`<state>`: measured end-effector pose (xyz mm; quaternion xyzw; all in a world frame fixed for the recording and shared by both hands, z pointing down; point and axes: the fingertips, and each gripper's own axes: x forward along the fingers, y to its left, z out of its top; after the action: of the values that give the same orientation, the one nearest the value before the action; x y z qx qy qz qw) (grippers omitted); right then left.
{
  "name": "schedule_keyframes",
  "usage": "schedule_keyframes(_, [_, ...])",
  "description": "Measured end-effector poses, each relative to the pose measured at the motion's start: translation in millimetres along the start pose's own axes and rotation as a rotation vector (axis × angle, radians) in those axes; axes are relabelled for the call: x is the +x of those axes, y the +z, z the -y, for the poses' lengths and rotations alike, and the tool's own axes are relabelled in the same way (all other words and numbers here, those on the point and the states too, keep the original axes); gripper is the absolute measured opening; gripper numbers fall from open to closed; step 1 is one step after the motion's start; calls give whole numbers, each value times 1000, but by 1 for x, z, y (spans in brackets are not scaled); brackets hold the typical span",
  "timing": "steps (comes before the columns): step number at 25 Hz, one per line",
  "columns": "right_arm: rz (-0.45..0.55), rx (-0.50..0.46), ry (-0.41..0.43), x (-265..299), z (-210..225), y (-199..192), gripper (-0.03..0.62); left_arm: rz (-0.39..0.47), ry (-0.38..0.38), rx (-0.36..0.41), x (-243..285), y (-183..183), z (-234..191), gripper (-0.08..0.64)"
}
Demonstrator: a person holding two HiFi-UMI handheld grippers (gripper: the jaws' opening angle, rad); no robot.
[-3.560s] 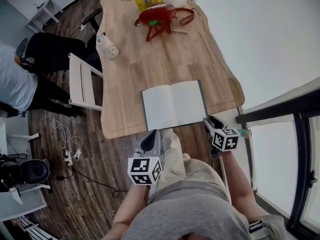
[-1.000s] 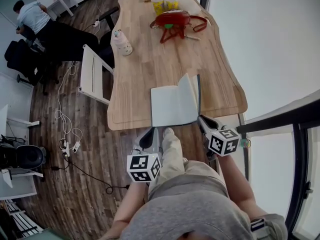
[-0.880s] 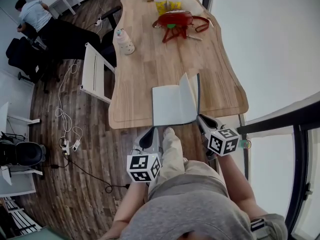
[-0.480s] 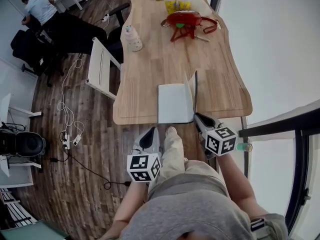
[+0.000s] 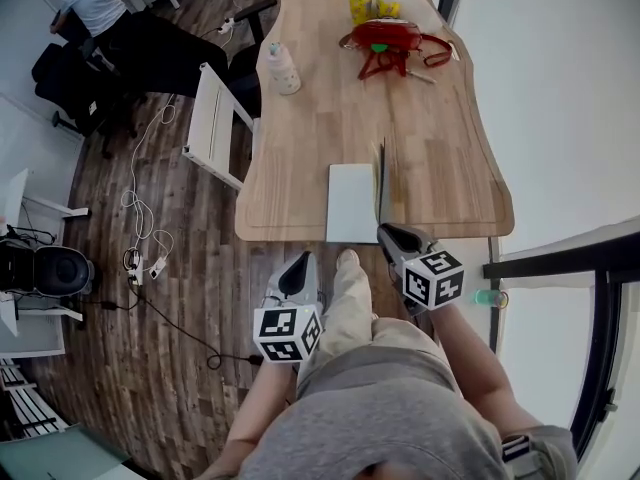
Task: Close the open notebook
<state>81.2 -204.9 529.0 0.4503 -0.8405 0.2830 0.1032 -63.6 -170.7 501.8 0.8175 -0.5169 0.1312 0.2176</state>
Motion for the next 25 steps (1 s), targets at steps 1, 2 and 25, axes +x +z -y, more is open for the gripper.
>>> schedule_keyframes(1, [-6, -5, 9, 3, -3, 0, 23, -2, 4, -3, -1, -1, -1, 6])
schedule_keyframes(2, [-13, -11, 19, 7, -5, -1, 23, -3, 8, -5, -1, -2, -3, 6])
schedule_keyframes(25, [-188, -91, 153, 85, -43, -41, 26, -24, 67, -46, 4, -10, -26, 6])
